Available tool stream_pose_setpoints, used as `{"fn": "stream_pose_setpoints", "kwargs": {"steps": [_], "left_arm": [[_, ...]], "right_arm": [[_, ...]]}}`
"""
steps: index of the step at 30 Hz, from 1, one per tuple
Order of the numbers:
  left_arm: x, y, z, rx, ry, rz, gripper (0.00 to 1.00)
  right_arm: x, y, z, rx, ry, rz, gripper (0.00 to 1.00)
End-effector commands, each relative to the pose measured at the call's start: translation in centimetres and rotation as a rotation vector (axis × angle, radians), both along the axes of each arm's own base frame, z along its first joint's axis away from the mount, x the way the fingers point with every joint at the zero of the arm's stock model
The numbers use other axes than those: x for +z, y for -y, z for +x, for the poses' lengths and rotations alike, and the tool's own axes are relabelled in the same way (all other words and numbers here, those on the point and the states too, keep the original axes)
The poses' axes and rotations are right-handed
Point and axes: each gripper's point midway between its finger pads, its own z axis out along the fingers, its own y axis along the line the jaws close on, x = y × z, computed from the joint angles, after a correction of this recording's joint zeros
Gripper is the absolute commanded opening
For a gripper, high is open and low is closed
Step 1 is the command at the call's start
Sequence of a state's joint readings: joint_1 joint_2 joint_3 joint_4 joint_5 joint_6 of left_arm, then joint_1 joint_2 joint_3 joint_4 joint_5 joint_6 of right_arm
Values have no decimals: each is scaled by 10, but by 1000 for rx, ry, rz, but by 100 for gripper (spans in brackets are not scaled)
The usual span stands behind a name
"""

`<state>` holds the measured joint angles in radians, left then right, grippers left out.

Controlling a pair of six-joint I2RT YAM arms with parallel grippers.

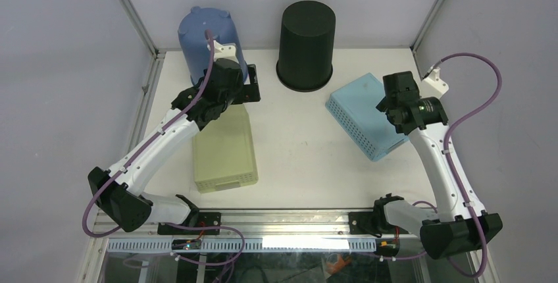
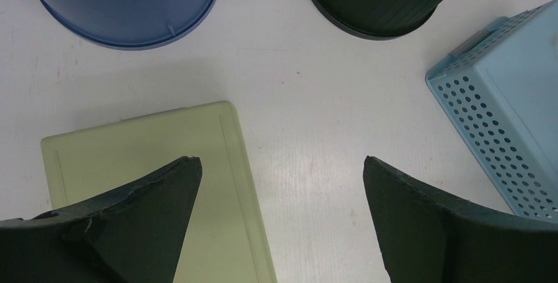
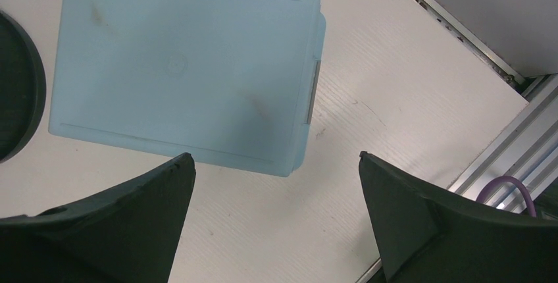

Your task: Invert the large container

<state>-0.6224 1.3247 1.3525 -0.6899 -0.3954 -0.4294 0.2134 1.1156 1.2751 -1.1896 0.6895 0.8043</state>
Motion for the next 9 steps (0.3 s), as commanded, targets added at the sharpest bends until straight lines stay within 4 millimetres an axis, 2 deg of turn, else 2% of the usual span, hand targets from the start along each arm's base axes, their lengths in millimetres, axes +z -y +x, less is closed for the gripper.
{"fn": "stream_pose_setpoints", "kwargs": {"steps": [1, 9], "left_arm": [[17, 2, 3, 3, 54, -24, 99], [27, 6, -1, -50, 90, -40, 99]], "right_arm": [[18, 1, 7, -23, 120, 25, 99], [20, -4, 8, -7, 159, 55, 99]]}}
